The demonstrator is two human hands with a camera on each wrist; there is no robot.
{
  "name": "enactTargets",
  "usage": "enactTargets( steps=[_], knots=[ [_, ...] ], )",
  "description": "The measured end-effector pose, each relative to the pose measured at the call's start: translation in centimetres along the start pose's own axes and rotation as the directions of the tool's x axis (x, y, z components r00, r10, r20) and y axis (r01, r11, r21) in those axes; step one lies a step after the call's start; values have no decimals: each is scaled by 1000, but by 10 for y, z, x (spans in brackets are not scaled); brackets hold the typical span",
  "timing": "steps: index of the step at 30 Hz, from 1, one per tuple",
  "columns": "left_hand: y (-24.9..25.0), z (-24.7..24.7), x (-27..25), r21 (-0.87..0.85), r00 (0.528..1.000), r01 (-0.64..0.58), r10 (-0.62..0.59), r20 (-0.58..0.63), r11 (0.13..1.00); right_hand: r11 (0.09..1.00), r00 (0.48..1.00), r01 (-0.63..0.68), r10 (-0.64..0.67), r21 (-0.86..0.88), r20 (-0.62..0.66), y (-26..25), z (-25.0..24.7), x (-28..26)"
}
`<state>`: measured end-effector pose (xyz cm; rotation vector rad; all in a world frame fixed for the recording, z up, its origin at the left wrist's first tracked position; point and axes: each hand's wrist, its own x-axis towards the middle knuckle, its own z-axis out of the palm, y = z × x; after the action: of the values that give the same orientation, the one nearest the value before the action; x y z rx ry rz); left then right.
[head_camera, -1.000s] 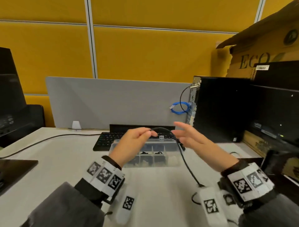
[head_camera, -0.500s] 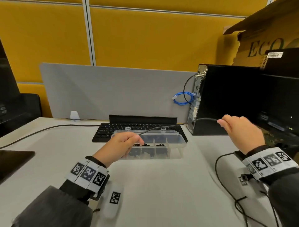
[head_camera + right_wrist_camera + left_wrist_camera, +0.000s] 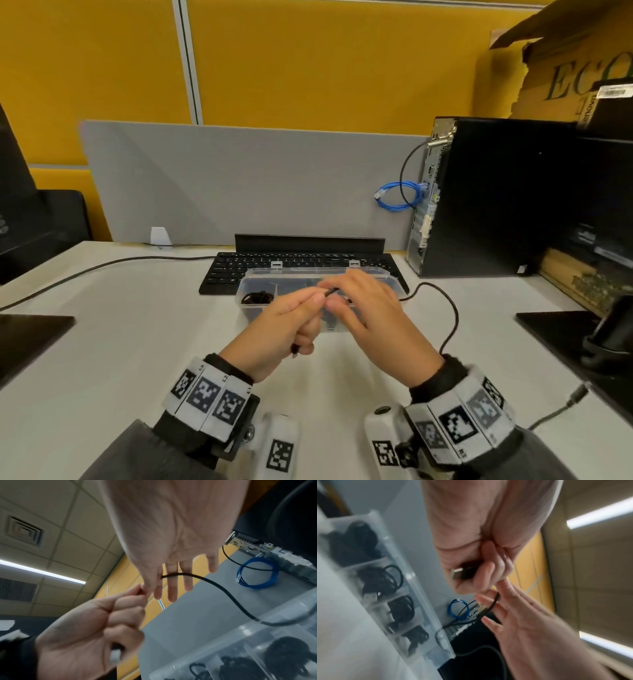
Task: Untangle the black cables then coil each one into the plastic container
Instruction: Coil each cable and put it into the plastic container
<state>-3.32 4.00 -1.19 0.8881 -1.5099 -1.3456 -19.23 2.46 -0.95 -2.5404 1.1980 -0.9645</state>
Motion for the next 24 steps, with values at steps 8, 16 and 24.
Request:
enactTargets(
  steps=[8, 16, 24],
  knots=[
    [7, -7, -2, -544, 994, -96, 55, -92, 833, 961, 984, -69, 111, 268, -142, 3, 9, 2],
    [5, -21, 0, -413, 943, -278, 164, -290, 867, 995, 928, 102, -87, -21, 362, -11, 9, -10],
    [9, -5, -11, -16, 988, 74, -72, 140, 997, 976, 907, 208, -167, 66, -387, -1, -7, -1]
  ],
)
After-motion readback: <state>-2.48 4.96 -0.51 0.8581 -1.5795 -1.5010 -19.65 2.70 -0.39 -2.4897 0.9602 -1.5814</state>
